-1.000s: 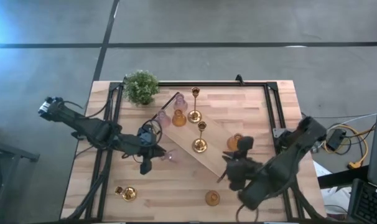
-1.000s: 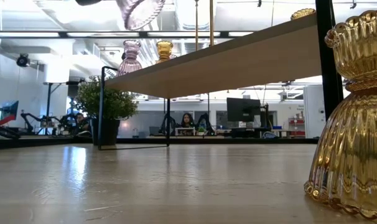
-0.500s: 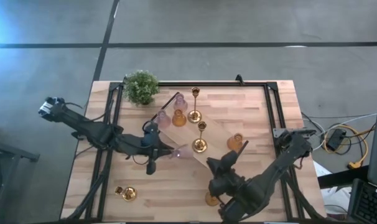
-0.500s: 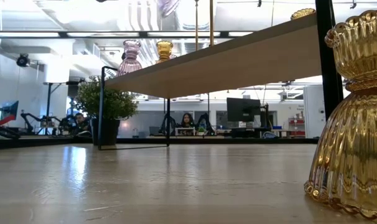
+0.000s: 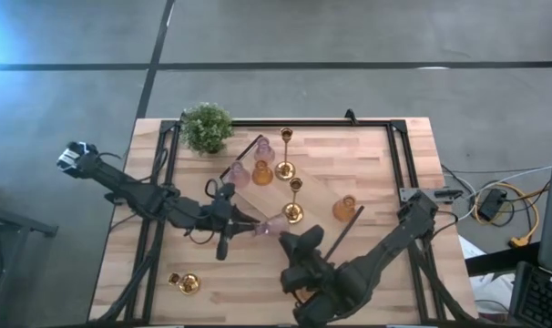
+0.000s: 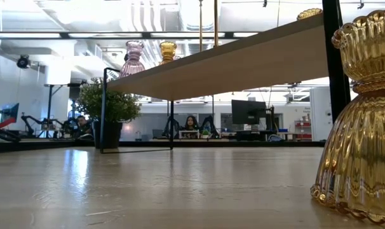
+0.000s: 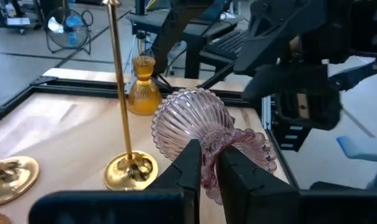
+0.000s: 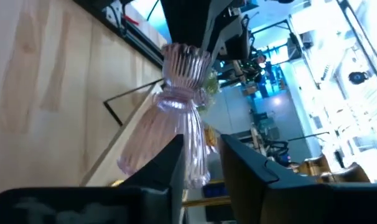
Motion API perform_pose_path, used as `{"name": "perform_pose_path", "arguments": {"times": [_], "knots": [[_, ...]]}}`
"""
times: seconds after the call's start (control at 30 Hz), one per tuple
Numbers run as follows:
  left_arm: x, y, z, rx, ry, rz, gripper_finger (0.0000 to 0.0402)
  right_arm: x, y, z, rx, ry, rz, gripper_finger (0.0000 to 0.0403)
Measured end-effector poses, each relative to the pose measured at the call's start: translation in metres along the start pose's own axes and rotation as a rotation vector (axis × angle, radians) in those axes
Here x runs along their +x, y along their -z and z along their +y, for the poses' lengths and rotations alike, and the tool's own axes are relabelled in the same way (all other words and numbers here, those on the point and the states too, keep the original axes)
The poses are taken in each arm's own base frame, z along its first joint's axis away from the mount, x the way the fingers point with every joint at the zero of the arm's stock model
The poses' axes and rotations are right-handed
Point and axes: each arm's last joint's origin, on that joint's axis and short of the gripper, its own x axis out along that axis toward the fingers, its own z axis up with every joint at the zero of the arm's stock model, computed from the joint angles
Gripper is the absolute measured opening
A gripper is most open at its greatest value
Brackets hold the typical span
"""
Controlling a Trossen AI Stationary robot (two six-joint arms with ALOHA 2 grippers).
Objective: Pick & Place candle stick holders
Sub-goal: Put the pink candle holder on the shelf
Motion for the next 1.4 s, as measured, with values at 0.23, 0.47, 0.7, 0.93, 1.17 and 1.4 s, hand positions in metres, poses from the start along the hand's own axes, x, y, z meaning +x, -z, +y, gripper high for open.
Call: {"name": "perform_pose_path", "arguments": {"times": [0.23, 0.47, 0.7, 0.93, 1.17, 1.4], "knots": [[-0.003, -0.002, -0.005, 0.069, -0.100, -0.047, 0.0033, 0.004, -0.002, -0.005, 0.033, -0.003, 0.001, 0.0149], [-0.002, -0.002, -0.007, 0.061, -0.095, -0.063, 0.0033, 0.008, -0.009, -0.003, 0.099, -0.005, -0.021, 0.0183], [0.009, 0.004, -0.017, 0.054, -0.058, -0.074, 0.0033, 0.015, -0.017, -0.005, 0.170, -0.032, -0.041, 0.0189], [0.007, 0.005, -0.029, 0.040, 0.000, -0.099, 0.0033, 0.020, -0.020, -0.005, 0.217, -0.086, -0.046, 0.0188], [0.009, 0.001, -0.035, 0.033, 0.096, -0.105, 0.0033, 0.027, -0.021, -0.004, 0.273, -0.159, -0.041, 0.0187], [0.012, 0.003, -0.037, 0.033, 0.124, -0.097, 0.0033, 0.030, -0.022, -0.003, 0.304, -0.175, -0.045, 0.0178]]}}
